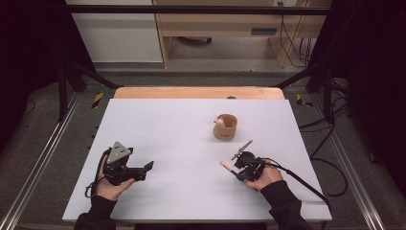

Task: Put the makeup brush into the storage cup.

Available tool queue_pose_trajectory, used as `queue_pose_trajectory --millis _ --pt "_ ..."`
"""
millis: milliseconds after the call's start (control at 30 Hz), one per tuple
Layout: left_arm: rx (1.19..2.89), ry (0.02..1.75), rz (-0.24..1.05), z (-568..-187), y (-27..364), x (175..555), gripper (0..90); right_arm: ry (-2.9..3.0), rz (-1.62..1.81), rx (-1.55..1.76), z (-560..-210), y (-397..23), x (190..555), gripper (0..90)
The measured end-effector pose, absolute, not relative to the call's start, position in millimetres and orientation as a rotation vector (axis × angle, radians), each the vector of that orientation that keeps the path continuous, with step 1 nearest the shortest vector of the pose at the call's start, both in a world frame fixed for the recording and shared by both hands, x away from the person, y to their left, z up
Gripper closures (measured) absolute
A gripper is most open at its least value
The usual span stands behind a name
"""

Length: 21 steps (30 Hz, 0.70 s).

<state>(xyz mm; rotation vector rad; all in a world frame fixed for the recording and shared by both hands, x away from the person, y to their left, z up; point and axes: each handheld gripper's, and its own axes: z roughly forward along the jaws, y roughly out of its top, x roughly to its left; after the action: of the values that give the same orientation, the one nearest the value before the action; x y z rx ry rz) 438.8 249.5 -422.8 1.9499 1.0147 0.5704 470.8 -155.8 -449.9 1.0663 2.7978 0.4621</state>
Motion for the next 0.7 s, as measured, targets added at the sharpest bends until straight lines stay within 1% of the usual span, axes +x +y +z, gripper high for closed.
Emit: queue_pose_trajectory --millis 500,700 --pt "1.946 1.014 0.570 -422 249 439 8.1 2.768 0.514 1.056 -447 -157 469 83.9" --pt "1.949 1.011 0.567 -423 248 438 8.0 2.737 0.623 1.057 -439 -160 466 83.8"
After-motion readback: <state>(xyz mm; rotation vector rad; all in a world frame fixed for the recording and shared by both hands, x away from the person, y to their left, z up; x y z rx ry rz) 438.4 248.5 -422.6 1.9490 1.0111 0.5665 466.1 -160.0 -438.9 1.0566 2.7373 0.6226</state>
